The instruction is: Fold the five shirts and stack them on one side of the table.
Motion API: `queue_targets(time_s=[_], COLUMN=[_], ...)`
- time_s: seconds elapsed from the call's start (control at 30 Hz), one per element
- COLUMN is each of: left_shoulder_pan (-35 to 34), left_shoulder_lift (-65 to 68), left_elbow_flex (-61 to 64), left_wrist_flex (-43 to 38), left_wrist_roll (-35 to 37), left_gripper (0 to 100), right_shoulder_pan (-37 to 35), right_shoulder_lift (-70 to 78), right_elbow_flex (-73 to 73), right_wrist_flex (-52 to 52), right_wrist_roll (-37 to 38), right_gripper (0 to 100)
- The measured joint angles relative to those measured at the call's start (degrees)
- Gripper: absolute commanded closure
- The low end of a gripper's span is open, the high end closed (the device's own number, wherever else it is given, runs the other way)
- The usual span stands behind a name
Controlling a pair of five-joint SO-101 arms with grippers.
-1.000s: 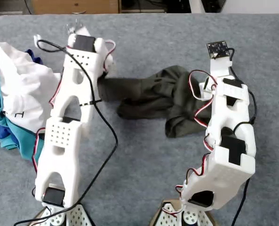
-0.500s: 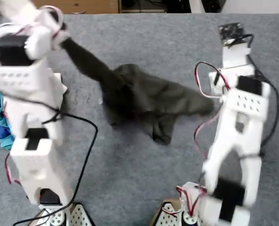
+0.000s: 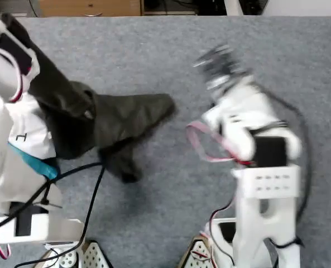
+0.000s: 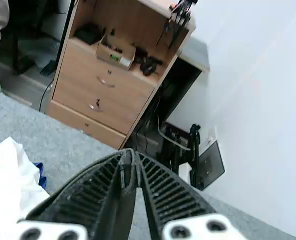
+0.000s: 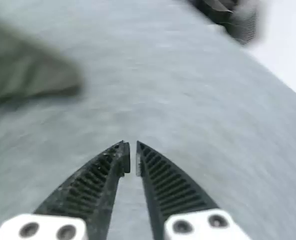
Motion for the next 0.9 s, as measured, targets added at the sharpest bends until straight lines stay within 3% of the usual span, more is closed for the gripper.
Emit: queue_targets(time_s=[0.13,0.43,0.57,0.73,0.9], left_shoulder_pan=[0.0,-0.1,-0.4,-0.4,-0.5], left_shoulder_lift=[-0.4,-1.1,-1.1,-1.1,-1.1], left_elbow_flex=[0.0,8.8,10.6,10.6,10.6], left_wrist_flex=[0.0,0.0,0.0,0.0,0.0], left_wrist_roll=[0.0,-0.2,-0.4,-0.4,-0.4], left_gripper=[98,98,98,98,98], right_shoulder_pan=[-13.5,-31.0,-33.8,-34.2,-32.0], right_shoulder_lift=[3.1,20.5,28.7,37.7,40.9], right_elbow_flex=[6.2,6.2,1.8,-1.8,-1.8], right_wrist_flex=[-1.8,-11.4,-13.7,-13.9,-14.1], right_wrist_roll=[0.6,-2.5,-7.4,-10.9,-11.3], right_gripper=[74.3,73.7,76.4,99.8,97.7])
